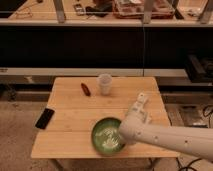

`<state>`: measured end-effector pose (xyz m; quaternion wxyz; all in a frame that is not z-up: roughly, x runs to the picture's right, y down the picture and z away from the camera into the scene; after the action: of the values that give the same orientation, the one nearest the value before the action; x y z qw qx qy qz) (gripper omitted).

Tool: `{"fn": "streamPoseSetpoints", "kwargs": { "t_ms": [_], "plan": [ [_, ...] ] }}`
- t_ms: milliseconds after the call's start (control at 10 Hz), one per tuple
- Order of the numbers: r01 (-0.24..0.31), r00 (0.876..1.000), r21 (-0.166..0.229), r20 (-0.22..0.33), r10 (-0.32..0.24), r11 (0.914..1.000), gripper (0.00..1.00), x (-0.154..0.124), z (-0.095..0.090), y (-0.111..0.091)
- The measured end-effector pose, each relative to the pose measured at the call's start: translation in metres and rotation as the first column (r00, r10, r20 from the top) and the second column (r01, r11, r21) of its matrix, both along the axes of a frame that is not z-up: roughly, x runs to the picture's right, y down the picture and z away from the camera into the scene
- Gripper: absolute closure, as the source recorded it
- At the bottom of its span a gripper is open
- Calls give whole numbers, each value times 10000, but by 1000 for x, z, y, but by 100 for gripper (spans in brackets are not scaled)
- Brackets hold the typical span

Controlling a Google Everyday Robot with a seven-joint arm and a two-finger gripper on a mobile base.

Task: Drag the ceramic bowl in a circle

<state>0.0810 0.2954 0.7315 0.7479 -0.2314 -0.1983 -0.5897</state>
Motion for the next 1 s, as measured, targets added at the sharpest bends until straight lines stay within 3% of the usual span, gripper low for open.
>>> {"fn": "streamPoseSetpoints", "kwargs": {
  "t_ms": [100, 200, 400, 500, 700, 800, 1000],
  "plan": [
    [462, 9971, -312, 612, -443, 9984, 100, -27, -17, 25],
    [967, 9865, -466, 1370, -895, 9942, 100, -59, -31, 43],
    [1544, 9539, -435, 2668, -1374, 9871, 100, -119, -53, 53],
    [1651, 9288, -194, 3394, -1488, 9861, 100, -158, -62, 44],
    [1496, 9009, 173, 4096, -1435, 9886, 100, -203, -65, 17],
    [1148, 8863, 439, 4468, -1223, 9924, 100, -230, -54, -15],
    [683, 8870, 577, 4536, -871, 9960, 100, -241, -12, -56]
  ]
}}
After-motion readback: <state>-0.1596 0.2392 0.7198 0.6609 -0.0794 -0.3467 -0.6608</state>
